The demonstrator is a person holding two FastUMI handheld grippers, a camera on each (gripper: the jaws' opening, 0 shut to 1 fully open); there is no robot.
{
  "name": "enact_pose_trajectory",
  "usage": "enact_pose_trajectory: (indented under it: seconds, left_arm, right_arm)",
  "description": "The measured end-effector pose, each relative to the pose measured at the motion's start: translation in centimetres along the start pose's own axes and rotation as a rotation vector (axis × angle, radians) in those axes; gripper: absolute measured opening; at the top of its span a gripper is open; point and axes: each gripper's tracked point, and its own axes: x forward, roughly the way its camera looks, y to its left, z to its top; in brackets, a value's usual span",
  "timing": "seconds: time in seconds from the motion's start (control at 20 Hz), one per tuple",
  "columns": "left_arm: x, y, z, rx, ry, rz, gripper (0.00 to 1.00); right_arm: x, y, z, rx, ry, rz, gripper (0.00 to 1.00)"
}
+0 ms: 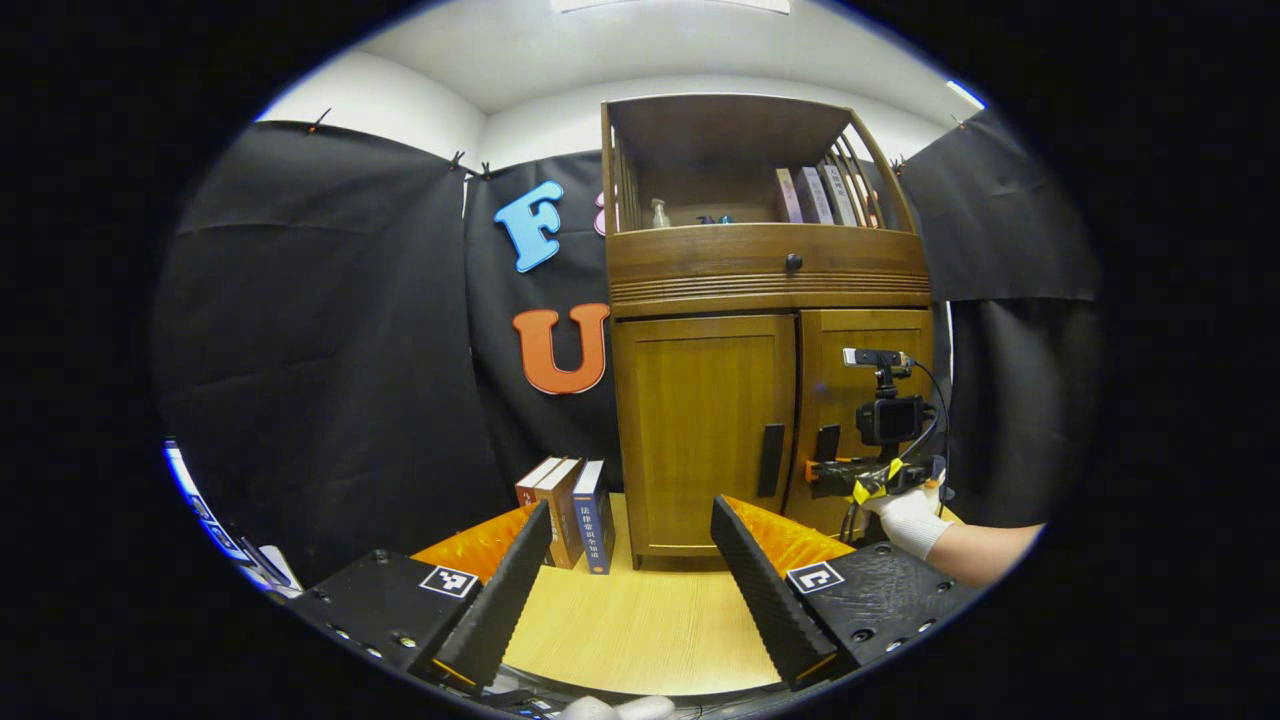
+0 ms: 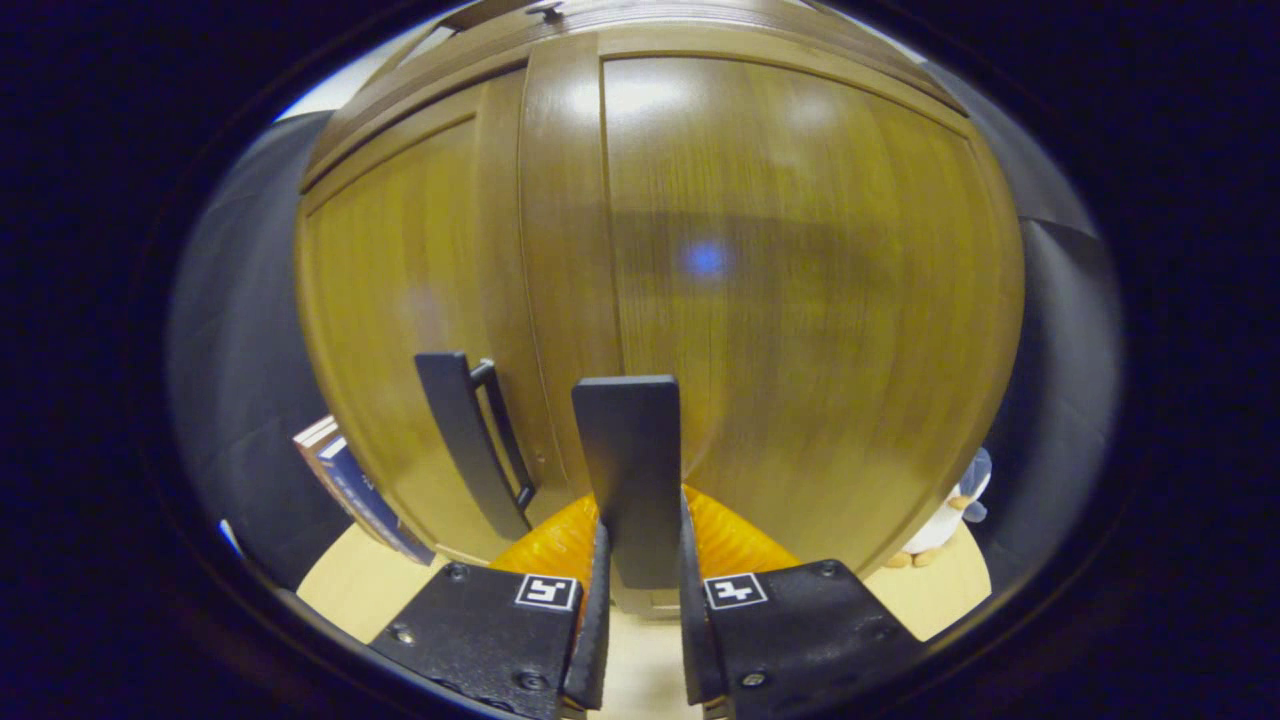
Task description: Open the right door of the double-door shoe cabinet with the right hand, and open the left door with the left hand.
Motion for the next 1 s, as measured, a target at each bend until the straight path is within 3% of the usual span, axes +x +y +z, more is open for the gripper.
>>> enact_pose_trajectory:
  seconds: [0.4, 0.45, 0.85, 1.0]
  left_arm:
    - [-0.8, -2.6, -0.3, 0.011, -0.037, -0.099, 0.93]
    - [-0.7, -3.0, -0.4, 0.012, -0.040, -0.113, 0.96]
    - [-0.4, -4.5, -0.5, 0.008, -0.048, -0.177, 1.00]
    - [-0.1, -4.7, -0.6, 0.007, -0.041, -0.189, 0.96]
  right_arm:
    - [-6.8, -1.8, -2.5, -0.032, -0.001, 0.019, 0.33]
    - [-7.6, -2.2, -2.9, -0.033, -0.001, 0.016, 0.33]
    - [-12.9, -5.5, -4.8, -0.016, -0.014, -0.039, 0.33]
    - [-14.4, -6.9, -5.1, -0.009, -0.022, -0.057, 0.29]
